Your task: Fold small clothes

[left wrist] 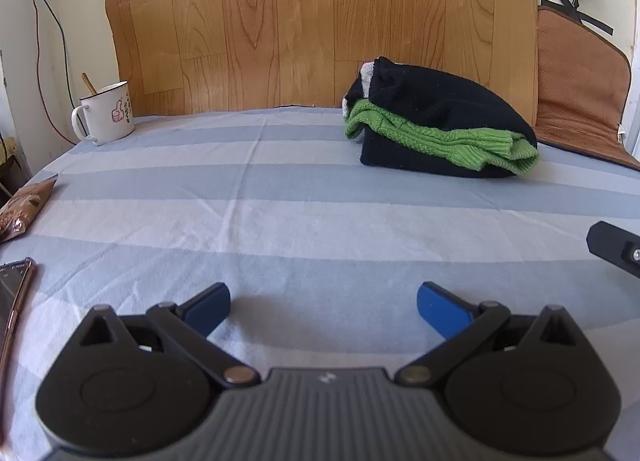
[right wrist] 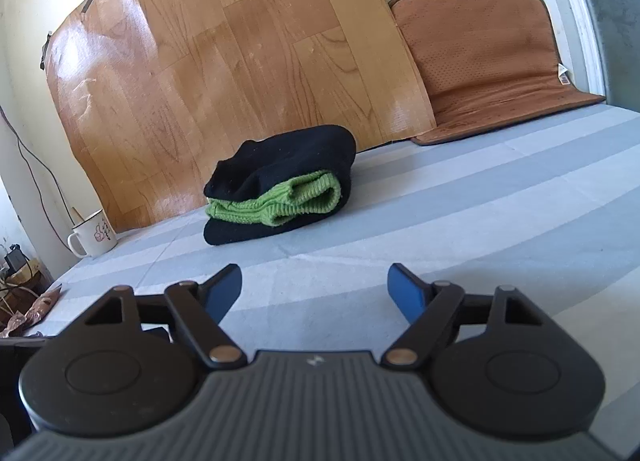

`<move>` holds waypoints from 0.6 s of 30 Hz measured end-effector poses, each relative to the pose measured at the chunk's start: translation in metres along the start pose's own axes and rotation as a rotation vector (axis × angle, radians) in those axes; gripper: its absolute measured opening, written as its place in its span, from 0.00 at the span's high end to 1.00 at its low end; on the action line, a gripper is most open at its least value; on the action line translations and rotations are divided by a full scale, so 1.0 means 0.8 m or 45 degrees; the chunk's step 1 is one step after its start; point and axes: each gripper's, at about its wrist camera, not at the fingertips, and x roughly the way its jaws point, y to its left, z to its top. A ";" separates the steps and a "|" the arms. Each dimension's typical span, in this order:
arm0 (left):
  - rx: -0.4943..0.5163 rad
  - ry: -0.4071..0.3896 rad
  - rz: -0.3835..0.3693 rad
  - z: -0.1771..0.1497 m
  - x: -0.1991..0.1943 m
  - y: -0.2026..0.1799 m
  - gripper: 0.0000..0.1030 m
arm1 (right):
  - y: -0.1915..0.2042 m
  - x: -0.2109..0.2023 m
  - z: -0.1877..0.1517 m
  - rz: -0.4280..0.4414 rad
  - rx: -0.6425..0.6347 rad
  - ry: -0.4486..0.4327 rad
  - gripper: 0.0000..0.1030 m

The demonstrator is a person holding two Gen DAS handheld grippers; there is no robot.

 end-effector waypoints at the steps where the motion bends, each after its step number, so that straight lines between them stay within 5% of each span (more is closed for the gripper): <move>1: 0.000 0.000 0.000 0.000 0.000 0.000 0.00 | 0.000 0.000 0.000 0.004 -0.001 0.001 0.22; 18: -0.006 0.003 0.019 0.000 0.000 0.001 0.00 | 0.000 -0.003 0.000 0.021 0.000 -0.017 0.22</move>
